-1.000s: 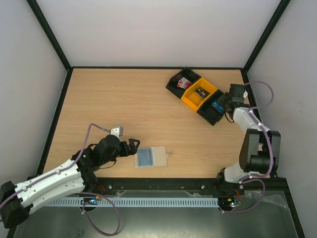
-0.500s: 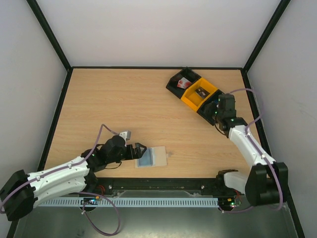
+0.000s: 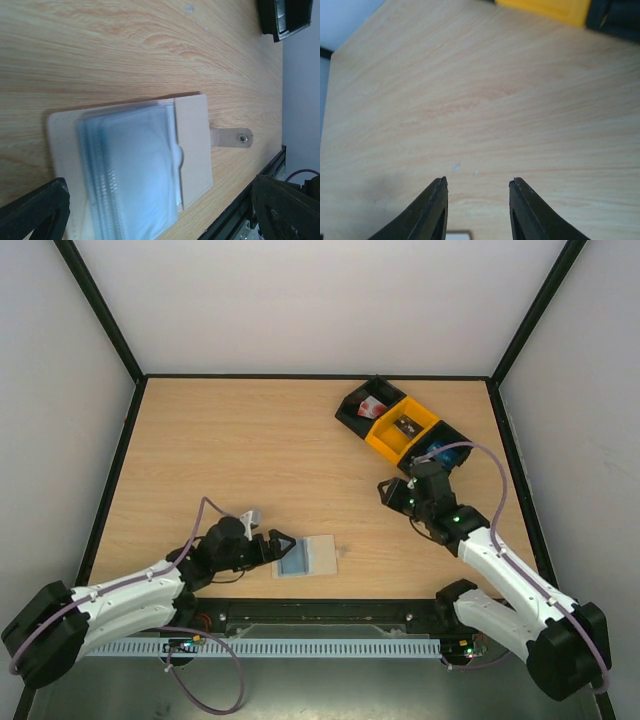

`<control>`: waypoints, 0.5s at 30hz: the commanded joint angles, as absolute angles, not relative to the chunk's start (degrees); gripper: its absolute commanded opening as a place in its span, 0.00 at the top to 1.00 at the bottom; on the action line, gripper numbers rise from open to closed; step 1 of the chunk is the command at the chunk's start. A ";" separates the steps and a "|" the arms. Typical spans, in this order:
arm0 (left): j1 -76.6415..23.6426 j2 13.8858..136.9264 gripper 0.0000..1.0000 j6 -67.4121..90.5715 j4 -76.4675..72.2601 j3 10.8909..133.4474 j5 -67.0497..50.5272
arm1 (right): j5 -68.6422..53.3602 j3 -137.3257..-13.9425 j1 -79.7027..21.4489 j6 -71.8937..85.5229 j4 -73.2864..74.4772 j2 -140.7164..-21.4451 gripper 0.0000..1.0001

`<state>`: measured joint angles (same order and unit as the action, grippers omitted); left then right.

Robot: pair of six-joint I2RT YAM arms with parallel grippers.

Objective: Take the credit cards out of the card holder

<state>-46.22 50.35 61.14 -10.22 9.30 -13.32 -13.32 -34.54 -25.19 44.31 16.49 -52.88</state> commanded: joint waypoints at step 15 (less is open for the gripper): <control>-40.32 38.46 0.00 68.11 -12.18 2.99 -16.68 | -6.22 -30.90 -54.91 58.93 4.82 -60.55 0.66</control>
